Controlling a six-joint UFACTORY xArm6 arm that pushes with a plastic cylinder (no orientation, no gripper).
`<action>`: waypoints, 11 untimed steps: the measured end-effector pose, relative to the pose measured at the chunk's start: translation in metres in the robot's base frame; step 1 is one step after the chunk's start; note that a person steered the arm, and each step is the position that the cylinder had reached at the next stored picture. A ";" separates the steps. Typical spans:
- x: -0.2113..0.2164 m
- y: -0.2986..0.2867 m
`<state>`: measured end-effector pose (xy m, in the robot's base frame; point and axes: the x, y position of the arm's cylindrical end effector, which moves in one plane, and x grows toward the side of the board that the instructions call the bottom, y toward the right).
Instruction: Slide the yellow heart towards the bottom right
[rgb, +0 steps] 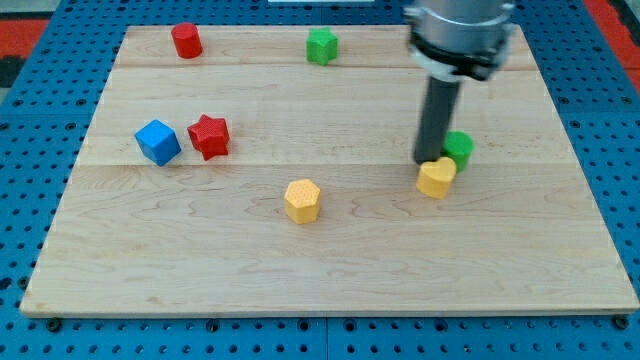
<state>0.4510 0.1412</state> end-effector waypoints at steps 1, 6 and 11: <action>0.059 0.022; 0.100 0.018; 0.045 -0.029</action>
